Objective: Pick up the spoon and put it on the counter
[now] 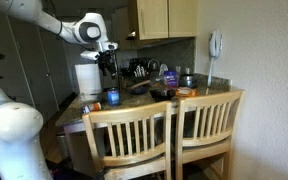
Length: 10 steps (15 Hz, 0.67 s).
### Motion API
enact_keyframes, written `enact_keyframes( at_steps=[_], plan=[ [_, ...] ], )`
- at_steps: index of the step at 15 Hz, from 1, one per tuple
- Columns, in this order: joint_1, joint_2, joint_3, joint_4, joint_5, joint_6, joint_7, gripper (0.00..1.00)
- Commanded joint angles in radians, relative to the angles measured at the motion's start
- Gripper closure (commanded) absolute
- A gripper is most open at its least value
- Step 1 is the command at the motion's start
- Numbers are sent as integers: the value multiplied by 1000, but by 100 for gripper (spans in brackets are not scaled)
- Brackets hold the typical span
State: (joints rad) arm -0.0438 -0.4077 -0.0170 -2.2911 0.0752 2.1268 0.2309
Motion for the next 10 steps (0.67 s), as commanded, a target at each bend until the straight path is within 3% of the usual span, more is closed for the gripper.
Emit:
enact_keyframes(
  at_steps=[1,10],
  plan=[
    [-7,17,13,31,12,39,34,0],
    [-8,57,19,66,16,88,81,0]
  ],
)
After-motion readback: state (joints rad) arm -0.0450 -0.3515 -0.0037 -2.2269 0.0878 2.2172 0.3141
